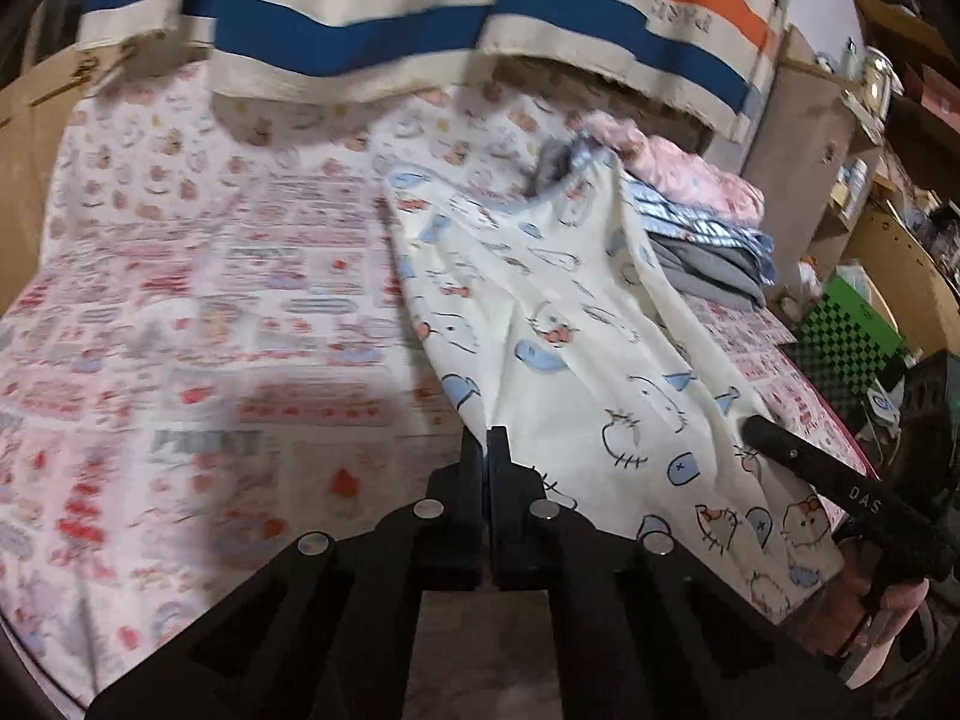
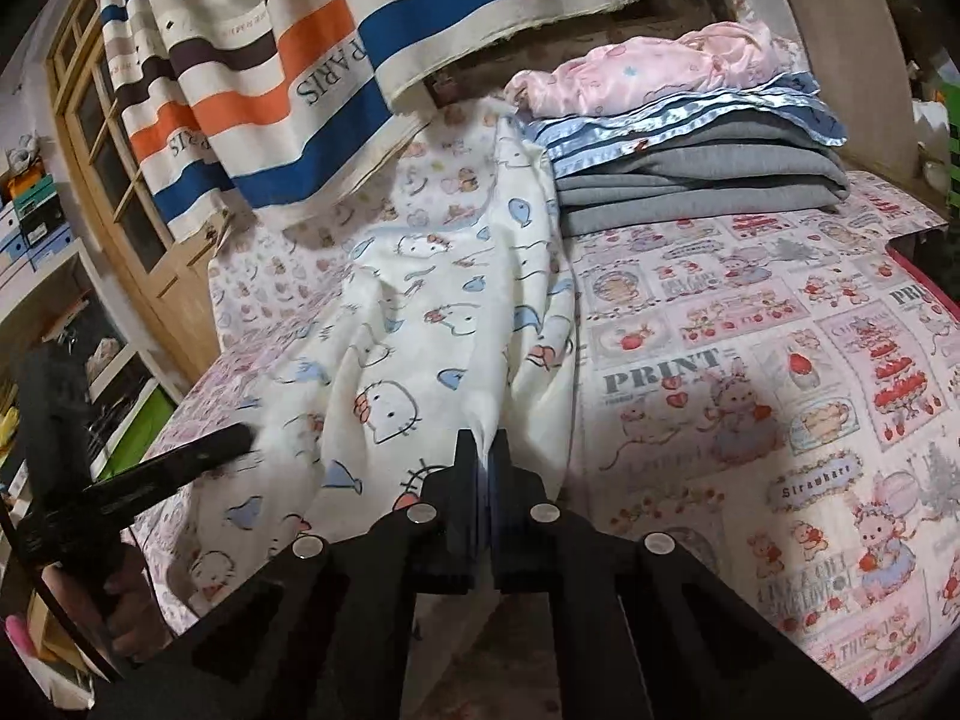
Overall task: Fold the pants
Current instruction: 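Open both grippers and lay the white Hello Kitty pants flat on the bed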
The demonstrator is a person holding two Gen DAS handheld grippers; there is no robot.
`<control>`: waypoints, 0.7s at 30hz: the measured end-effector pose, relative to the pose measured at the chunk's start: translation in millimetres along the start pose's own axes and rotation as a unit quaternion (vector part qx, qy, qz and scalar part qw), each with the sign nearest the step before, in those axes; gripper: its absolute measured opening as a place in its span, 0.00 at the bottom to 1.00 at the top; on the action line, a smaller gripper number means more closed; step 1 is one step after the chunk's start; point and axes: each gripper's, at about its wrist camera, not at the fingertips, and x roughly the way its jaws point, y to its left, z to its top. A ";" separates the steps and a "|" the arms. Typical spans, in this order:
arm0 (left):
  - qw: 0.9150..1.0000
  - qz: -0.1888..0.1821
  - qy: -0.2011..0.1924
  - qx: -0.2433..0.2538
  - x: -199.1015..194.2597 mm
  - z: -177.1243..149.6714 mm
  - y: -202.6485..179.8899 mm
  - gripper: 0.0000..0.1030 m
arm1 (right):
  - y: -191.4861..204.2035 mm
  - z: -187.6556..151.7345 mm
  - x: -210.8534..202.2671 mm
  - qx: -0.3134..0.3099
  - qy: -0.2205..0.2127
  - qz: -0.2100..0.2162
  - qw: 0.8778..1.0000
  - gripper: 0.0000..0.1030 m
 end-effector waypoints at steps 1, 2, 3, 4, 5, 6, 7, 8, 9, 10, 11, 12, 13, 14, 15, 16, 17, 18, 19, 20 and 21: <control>1.000 0.004 -0.002 -0.004 -3.8 -0.4 3.8 0.00 | -0.7 -0.7 -1.5 0.000 -0.004 -0.007 1.000 0.02; 1.000 0.006 -0.003 -0.009 -7.0 -1.7 7.7 0.00 | -1.6 -1.1 -2.9 0.000 -0.005 -0.012 1.000 0.02; 1.000 0.006 -0.002 -0.012 -9.8 -4.2 11.3 0.00 | -3.2 -2.0 -4.3 0.002 -0.004 -0.016 1.000 0.02; 1.000 0.007 0.000 -0.013 -10.8 -6.2 13.6 0.01 | -5.4 -3.4 -5.3 0.004 -0.003 -0.024 1.000 0.02; 1.000 0.009 0.004 -0.013 -10.7 -9.3 14.8 0.01 | -8.2 -4.9 -6.2 0.007 -0.004 -0.035 0.999 0.02; 1.000 0.006 0.010 -0.013 -9.5 -12.4 14.9 0.00 | -11.2 -5.9 -7.0 0.010 -0.006 -0.041 0.999 0.02; 1.000 -0.001 0.014 -0.012 -8.8 -15.0 14.3 0.01 | -14.2 -7.1 -8.3 0.013 -0.008 -0.042 0.999 0.03; 1.000 -0.012 0.018 -0.010 -9.0 -18.0 13.0 0.01 | -17.2 -8.3 -9.5 0.016 -0.008 -0.038 0.999 0.03; 1.000 -0.021 0.018 -0.008 -10.9 -20.4 10.8 0.03 | -19.3 -9.2 -11.3 0.019 -0.006 -0.030 0.999 0.08; 1.000 -0.027 0.015 -0.004 -14.2 -22.7 7.7 0.12 | -20.0 -9.7 -14.3 0.021 -0.008 -0.024 0.999 0.12; 0.999 -0.037 0.011 0.001 -18.5 -24.3 4.1 0.17 | -19.5 -9.8 -17.3 0.022 -0.012 -0.021 0.999 0.17; 0.999 -0.042 0.006 0.005 -22.9 -25.0 0.7 0.27 | -18.9 -9.8 -21.3 0.023 -0.019 -0.020 0.999 0.32; 0.999 -0.045 0.001 0.006 -26.6 -24.9 -2.5 0.34 | -17.7 -9.8 -26.1 0.023 -0.028 -0.016 0.999 0.54; 0.999 -0.048 -0.001 0.006 -29.6 -24.8 -6.4 0.37 | -16.2 -9.7 -30.3 0.022 -0.035 -0.012 0.999 0.60; 0.999 -0.054 0.001 0.004 -31.2 -25.5 -9.3 0.40 | -14.3 -9.6 -34.2 0.020 -0.039 -0.008 0.999 0.61; 0.998 -0.061 0.006 0.004 -31.4 -26.2 -12.9 0.44 | -13.0 -9.9 -37.0 0.019 -0.038 -0.001 0.999 0.61; 0.998 -0.065 0.014 0.004 -30.1 -28.3 -16.3 0.46 | -11.8 -10.5 -38.6 0.021 -0.035 0.012 0.999 0.61; 0.998 -0.064 0.022 0.004 -27.4 -31.3 -19.6 0.47 | -11.2 -12.2 -39.3 0.027 -0.027 0.029 0.999 0.61; 0.998 -0.061 0.030 0.004 -24.5 -34.7 -22.5 0.47 | -10.2 -14.9 -39.6 0.033 -0.019 0.041 0.998 0.61; 0.997 -0.060 0.037 0.005 -21.4 -38.9 -25.0 0.47 | -8.6 -17.9 -39.8 0.034 -0.016 0.046 0.998 0.61; 0.997 -0.062 0.041 0.003 -19.2 -41.9 -26.2 0.47 | -5.5 -22.2 -41.1 0.030 -0.013 0.049 0.998 0.61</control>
